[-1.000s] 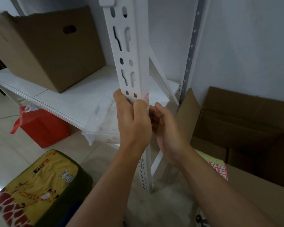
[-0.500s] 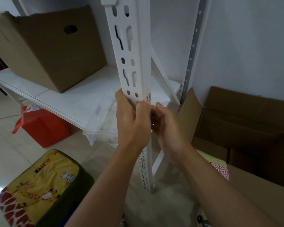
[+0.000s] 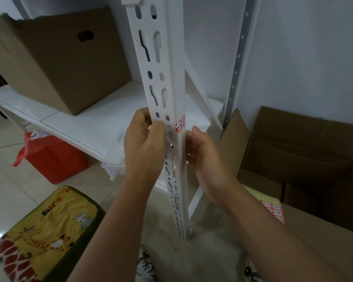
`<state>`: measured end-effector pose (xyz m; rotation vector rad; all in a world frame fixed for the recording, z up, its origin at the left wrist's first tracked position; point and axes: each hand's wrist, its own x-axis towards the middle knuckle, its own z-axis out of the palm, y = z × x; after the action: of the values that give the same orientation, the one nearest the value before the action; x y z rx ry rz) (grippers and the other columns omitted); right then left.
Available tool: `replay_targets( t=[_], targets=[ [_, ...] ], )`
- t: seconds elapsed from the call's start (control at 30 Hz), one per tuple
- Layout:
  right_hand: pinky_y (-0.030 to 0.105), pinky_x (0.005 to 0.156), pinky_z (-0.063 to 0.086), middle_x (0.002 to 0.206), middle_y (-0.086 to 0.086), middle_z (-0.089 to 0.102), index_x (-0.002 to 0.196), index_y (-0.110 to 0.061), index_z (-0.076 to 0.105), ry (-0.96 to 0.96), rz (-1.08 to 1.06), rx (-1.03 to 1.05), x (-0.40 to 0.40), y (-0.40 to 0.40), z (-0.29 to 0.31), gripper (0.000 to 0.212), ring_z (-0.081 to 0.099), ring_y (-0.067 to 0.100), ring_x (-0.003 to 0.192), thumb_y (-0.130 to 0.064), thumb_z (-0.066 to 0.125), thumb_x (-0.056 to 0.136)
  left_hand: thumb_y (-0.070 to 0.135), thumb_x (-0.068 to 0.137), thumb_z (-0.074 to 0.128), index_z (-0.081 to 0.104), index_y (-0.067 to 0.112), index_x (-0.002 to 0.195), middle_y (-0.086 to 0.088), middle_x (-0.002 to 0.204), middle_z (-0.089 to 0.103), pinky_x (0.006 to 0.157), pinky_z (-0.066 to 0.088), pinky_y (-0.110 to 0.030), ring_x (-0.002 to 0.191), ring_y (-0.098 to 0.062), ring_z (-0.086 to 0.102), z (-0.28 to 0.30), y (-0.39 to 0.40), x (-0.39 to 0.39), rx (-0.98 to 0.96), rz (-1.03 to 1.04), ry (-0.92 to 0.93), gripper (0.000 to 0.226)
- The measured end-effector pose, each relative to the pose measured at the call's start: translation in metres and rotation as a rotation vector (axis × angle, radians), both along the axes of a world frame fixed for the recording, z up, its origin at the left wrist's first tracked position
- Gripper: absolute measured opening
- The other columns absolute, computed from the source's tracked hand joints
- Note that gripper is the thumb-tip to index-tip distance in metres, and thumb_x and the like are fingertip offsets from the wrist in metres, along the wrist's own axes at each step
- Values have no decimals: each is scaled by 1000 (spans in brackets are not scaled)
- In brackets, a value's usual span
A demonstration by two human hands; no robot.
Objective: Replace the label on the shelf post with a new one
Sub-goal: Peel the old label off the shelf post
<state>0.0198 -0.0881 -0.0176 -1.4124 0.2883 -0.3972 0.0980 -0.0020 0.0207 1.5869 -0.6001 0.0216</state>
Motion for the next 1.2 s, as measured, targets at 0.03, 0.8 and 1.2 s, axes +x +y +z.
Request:
replay_targets(
  t=[0.03, 0.8, 1.2],
  targets=[
    [45, 108, 38, 114, -4, 70, 123, -23, 63, 4, 0, -3, 0, 0, 0, 60, 62, 12, 113, -57, 26, 91, 24, 79, 39, 57, 14, 110, 4, 94, 69, 70, 59, -31, 86, -16, 69, -2, 1, -4, -38, -14, 10, 37],
    [47, 106, 39, 111, -4, 71, 108, -35, 70, -23, -54, -6, 0, 3, 3, 46, 61, 10, 112, -55, 33, 90, 20, 92, 54, 61, 1, 84, -9, 78, 59, 63, 47, -22, 70, -15, 55, -19, -5, -25, 52, 276, -655, 21],
    [46, 106, 40, 111, -4, 71, 123, -24, 63, -25, -33, -38, -3, 4, 3, 53, 62, 10, 112, -52, 29, 94, 14, 93, 49, 59, -3, 85, -3, 83, 54, 69, 43, -12, 76, -8, 50, -22, -1, -19, -22, 156, -663, 21]
  ],
)
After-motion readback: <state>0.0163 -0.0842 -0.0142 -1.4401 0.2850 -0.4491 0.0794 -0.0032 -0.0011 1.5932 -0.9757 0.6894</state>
